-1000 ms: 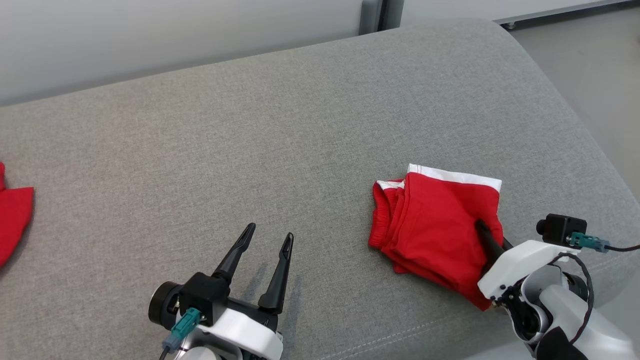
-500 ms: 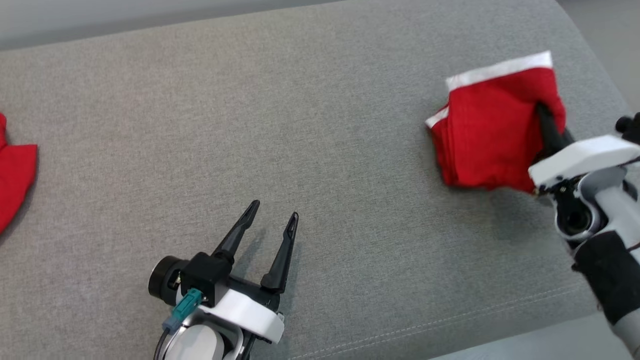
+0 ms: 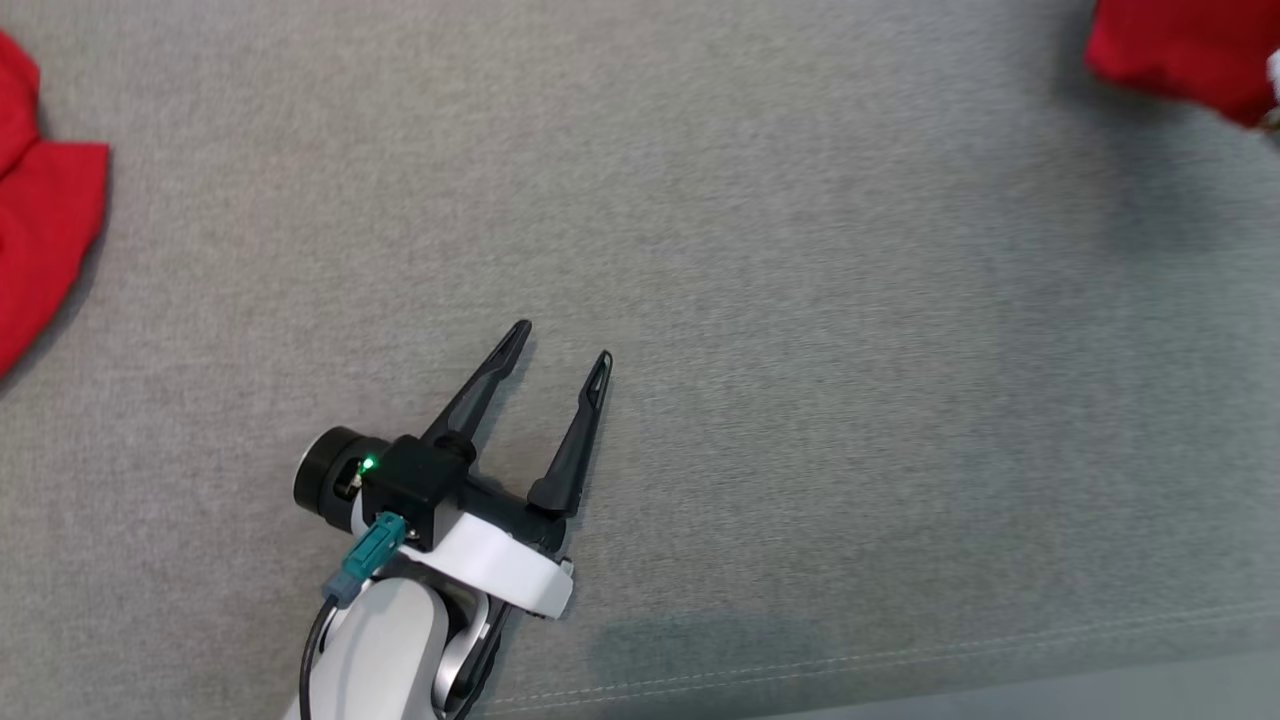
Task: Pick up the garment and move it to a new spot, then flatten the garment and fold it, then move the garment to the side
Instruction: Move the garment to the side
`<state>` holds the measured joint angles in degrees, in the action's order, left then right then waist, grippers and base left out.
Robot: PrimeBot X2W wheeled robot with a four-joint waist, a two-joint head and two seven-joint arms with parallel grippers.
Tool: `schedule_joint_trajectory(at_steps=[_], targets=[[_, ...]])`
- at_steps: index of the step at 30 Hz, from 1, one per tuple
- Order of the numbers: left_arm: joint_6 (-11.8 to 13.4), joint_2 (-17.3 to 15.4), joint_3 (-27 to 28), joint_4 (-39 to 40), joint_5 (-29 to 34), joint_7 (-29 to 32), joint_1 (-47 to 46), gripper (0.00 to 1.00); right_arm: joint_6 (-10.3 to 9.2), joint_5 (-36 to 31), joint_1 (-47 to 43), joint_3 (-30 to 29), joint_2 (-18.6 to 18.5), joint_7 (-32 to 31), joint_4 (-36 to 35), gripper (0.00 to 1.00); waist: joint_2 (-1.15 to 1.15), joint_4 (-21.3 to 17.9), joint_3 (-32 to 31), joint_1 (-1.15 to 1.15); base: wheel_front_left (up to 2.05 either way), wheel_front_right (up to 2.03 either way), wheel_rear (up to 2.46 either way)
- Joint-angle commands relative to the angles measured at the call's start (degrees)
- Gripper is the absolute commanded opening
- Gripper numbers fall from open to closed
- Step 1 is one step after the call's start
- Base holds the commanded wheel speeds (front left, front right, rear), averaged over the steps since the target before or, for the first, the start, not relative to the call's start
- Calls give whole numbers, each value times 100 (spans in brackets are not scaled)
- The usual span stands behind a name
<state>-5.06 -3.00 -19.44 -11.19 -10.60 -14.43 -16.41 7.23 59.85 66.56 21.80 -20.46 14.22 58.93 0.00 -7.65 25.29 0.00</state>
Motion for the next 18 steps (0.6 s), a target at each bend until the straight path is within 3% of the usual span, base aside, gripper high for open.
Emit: schedule_joint_trajectory(at_steps=[1,9,18], targets=[[-27,-52,148,165,55,-57,-171,100,25,-73,149,-34,-110,77,-12,0,0,256,272,0,0,0,0],[-88,-183,69,243,159,-57,-387,100,25,-438,1140,-767,-386,77,382,0,0,531,876,0,0,0,0],[-125,-415,121,292,44,-53,-442,100,25,-1207,779,-1933,-441,77,420,0,0,221,1255,0,0,0,0]])
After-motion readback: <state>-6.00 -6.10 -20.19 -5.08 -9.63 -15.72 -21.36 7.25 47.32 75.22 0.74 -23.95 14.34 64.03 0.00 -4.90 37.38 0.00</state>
